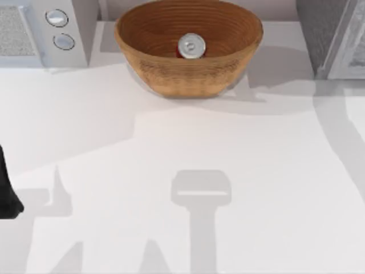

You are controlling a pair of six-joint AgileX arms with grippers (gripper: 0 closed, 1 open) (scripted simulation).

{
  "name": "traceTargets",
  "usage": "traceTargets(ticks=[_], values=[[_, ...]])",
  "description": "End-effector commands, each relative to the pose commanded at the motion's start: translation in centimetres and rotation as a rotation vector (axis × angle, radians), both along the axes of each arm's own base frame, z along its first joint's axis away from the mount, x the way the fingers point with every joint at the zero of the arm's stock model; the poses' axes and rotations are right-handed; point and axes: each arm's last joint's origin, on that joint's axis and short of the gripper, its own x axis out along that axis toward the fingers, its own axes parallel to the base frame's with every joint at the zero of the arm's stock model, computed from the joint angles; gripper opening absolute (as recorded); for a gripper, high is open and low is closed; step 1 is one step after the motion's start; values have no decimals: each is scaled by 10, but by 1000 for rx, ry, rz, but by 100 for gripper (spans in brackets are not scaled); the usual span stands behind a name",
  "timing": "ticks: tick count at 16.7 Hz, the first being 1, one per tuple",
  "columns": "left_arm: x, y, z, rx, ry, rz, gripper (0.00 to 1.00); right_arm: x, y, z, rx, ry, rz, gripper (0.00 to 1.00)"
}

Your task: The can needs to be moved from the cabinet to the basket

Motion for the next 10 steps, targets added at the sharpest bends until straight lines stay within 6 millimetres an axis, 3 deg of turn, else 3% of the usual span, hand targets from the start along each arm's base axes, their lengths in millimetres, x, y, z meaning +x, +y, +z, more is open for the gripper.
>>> traceTargets(ticks=[4,8,10], values=[[0,0,0,0,0,0,100,-13,27,-5,-7,14,0,100],[0,0,0,0,0,0,100,-14,28,-5,-8,15,0,100],[0,0,0,0,0,0,100,-21,18,2,-9,-8,-43,100]])
